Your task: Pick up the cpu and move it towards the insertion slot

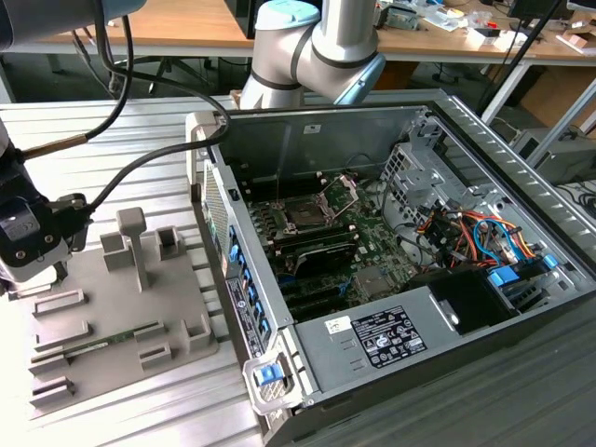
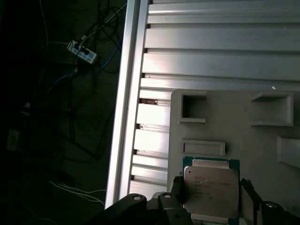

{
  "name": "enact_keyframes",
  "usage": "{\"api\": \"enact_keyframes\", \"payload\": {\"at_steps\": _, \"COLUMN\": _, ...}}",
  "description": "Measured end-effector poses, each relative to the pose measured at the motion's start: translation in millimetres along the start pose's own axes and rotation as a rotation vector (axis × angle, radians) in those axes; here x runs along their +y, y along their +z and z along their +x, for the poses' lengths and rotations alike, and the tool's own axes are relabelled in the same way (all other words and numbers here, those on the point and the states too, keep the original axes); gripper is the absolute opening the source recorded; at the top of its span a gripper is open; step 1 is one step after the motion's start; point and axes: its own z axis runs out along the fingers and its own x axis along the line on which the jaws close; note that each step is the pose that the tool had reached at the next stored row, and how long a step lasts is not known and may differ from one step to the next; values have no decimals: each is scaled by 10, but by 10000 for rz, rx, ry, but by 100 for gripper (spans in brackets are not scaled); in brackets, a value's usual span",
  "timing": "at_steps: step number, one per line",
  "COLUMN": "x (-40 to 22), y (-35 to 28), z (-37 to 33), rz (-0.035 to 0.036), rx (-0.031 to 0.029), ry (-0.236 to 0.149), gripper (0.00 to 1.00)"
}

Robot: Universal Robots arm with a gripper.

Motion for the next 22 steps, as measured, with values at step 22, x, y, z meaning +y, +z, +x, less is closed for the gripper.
{"api": "enact_keyframes", "payload": {"at_steps": 22, "x": 4, "y": -71, "z": 0, "rz": 0, "rx": 0, "ry": 0, "gripper": 55}}
